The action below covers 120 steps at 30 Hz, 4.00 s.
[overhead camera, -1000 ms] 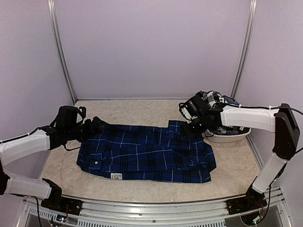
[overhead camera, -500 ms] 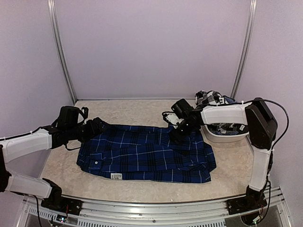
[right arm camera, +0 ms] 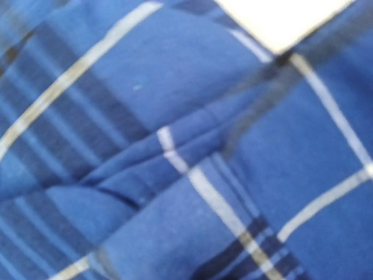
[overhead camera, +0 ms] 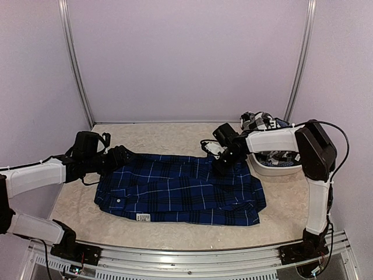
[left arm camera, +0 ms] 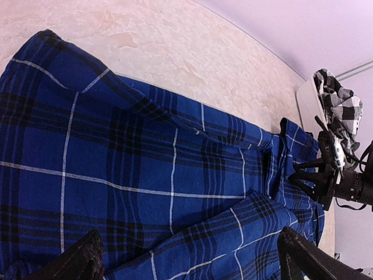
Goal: Fold and stack the long sleeve shirts
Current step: Pick up the sleeve from the 1/3-folded shirt, then pick up the corner of the shirt from the 1/3-folded shirt.
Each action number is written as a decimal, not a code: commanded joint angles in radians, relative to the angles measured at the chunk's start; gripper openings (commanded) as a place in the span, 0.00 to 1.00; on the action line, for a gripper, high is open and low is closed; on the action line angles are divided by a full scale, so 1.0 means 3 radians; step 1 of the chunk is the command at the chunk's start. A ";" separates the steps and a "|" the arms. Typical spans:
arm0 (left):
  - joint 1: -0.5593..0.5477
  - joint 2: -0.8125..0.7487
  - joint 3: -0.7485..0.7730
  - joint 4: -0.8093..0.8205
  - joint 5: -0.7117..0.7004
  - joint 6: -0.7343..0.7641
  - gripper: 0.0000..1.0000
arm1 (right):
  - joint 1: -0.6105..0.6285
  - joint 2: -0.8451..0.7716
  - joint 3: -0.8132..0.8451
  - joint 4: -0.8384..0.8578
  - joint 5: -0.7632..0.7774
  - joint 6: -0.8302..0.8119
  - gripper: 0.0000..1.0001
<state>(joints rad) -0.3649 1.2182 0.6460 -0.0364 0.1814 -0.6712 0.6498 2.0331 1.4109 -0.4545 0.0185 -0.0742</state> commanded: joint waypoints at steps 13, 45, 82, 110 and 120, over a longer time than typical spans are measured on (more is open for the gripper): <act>0.0030 0.0023 -0.0043 0.0062 0.0027 0.0059 0.99 | -0.0065 -0.0410 -0.0045 0.0022 -0.0052 -0.0023 0.00; 0.0590 0.1194 0.0823 0.0215 0.0429 -0.0021 0.96 | -0.0035 -0.2560 0.0388 -0.1231 -0.0232 0.0284 0.00; 0.0034 0.1974 0.2250 -0.1331 -0.0066 0.4728 0.89 | -0.0042 -0.2586 0.0841 -0.1694 0.0149 0.0280 0.00; 0.0100 0.2787 0.2924 -0.1776 -0.0262 0.5346 0.35 | -0.0051 -0.2639 0.0894 -0.1778 0.0311 0.0283 0.00; 0.0082 0.2674 0.2890 -0.1793 -0.0233 0.5285 0.00 | -0.0053 -0.2641 0.1430 -0.2171 0.0168 0.0372 0.00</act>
<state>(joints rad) -0.3336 2.0689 1.4975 -0.5629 0.0975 0.9260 0.6384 1.2633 1.7626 -1.0458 0.0940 0.0204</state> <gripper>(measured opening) 0.016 0.004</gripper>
